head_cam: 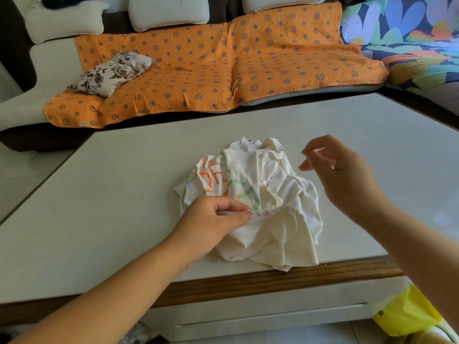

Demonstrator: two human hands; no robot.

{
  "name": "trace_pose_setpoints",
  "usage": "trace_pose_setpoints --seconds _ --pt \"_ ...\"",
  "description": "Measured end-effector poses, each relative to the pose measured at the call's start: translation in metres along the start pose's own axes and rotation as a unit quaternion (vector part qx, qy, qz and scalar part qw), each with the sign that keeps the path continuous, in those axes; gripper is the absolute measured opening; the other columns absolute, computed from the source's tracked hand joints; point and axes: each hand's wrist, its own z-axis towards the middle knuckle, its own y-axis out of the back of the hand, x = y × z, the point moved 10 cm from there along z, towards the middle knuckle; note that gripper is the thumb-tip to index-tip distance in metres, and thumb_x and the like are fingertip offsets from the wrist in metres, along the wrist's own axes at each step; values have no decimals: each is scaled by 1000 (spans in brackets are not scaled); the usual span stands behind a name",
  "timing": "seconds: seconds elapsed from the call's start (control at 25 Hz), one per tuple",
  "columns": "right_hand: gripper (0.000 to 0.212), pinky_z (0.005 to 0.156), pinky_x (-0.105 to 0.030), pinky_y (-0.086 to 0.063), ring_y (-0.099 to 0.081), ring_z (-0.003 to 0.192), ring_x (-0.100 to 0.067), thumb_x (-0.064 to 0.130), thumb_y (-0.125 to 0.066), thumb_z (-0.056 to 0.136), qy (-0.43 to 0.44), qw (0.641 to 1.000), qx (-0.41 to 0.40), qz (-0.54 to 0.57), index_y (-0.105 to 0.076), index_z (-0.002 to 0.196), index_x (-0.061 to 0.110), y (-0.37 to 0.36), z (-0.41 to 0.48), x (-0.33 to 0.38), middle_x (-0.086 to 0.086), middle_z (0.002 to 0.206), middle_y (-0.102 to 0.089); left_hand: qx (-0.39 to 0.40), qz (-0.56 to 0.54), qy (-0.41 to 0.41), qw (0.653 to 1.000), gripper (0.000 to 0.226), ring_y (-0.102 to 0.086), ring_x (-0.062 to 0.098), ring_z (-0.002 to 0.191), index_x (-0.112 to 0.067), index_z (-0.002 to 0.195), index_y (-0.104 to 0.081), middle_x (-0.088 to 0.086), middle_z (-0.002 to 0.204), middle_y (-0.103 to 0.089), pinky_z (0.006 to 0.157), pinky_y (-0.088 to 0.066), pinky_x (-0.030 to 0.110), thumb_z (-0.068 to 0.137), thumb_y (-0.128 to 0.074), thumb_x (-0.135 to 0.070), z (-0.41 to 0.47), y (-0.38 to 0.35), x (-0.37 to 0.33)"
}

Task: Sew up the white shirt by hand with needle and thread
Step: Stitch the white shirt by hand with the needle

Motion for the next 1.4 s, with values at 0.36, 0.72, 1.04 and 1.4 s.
trace_pose_setpoints --seconds 0.36,0.72,1.04,1.4 --pt "19 54 -13 -45 -60 47 -6 28 -47 101 36 967 246 -61 -62 100 38 -68 -45 22 23 59 -57 13 -12 -17 1000 7 -67 -5 88 -27 86 -78 -15 89 -75 74 -44 4 85 -73 -22 -3 -3 -6" --pt "21 49 -8 -41 -60 51 -3 26 -48 100 30 955 290 -57 -66 106 36 -73 -49 21 21 52 -53 -14 -4 -17 1000 7 -67 -3 90 -29 85 -78 -15 89 -75 79 -44 13 84 -73 -26 0 5 -4" --pt "20 47 -8 -38 -54 44 -1 27 -49 101 18 955 293 -43 -67 105 33 -71 -51 21 20 51 -56 -21 -4 -18 1000 7 -66 0 94 -30 82 -78 -15 89 -75 82 -45 16 84 -73 -26 0 6 -4" --pt "20 47 -7 -39 -54 43 0 27 -48 101 13 952 304 -39 -67 104 34 -73 -53 21 19 52 -57 -10 -7 -19 1000 6 -66 -3 91 -28 86 -78 -15 90 -75 82 -45 14 85 -72 -26 1 3 -3"
